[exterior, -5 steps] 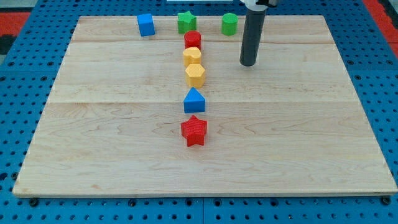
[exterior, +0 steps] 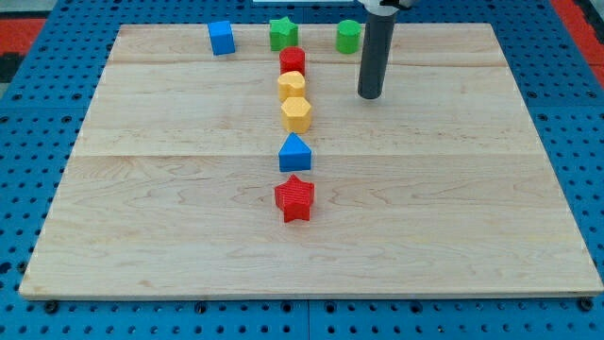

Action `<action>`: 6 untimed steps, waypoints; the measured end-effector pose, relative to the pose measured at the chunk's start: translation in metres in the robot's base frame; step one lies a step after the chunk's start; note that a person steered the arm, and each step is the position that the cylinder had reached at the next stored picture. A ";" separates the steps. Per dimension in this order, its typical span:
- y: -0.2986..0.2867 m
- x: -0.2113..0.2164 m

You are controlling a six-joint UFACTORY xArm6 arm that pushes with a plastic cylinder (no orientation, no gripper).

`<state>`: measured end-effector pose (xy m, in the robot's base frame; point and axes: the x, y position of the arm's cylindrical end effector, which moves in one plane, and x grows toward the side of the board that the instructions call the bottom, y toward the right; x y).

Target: Move your arm to the top of the board

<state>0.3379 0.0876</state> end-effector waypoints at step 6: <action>0.098 -0.112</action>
